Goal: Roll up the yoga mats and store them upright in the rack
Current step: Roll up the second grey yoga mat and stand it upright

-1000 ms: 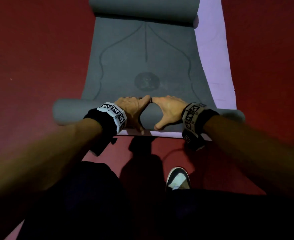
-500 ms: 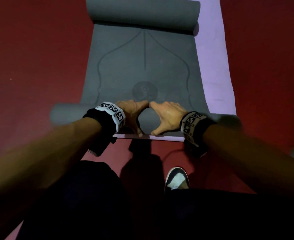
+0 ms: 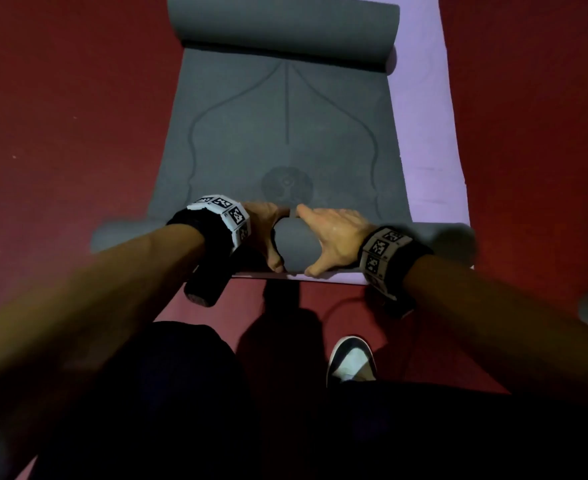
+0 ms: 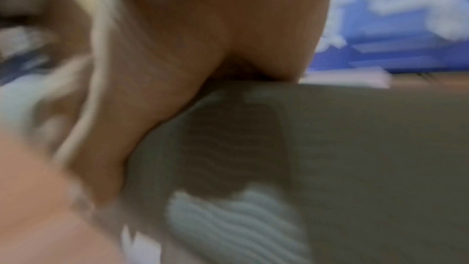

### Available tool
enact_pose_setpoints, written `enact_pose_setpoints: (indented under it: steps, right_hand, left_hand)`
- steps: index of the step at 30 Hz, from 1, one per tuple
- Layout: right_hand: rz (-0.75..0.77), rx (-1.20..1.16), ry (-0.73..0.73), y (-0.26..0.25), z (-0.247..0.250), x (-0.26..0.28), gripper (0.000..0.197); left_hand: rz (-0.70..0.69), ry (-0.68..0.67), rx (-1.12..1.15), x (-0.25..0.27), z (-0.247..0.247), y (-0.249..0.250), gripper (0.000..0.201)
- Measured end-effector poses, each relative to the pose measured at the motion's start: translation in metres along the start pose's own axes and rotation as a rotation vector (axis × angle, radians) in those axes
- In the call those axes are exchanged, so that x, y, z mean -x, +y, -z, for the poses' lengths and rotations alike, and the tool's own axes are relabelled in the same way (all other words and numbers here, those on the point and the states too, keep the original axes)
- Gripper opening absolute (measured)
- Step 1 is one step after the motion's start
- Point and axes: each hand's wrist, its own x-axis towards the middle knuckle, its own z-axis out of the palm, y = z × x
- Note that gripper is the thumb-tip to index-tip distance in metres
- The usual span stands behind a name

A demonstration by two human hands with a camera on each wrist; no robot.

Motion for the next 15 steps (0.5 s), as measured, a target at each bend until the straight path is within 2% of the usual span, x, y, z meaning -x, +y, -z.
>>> enact_pose_setpoints:
  steps: [4,7,10,13,15]
  right_hand:
    - [-0.048,-0.120,-0.067,0.007,0.012,-0.006,0.085]
    - [-0.044,-0.193,-0.107,0.012,0.019,-0.007,0.087]
    - [-0.038,-0.204,-0.137,0.010,0.014,-0.005,0.093]
    - [0.005,-0.053,-0.051,0.007,0.000,-0.001,0.101]
    - [0.017,0.012,-0.011,0.006,-0.008,-0.001,0.099]
  left_hand:
    - [-0.052,0.101,-0.222,0.003,-0.004,-0.002,0.094]
    - [-0.021,0.112,-0.329,0.004,0.002,0.001,0.092]
    - [0.009,0.060,-0.215,-0.001,0.001,0.004,0.089]
    - [-0.006,-0.015,0.016,-0.002,0.003,-0.002,0.074]
    - [-0.007,-0.016,0.009,-0.003,0.003,-0.006,0.070]
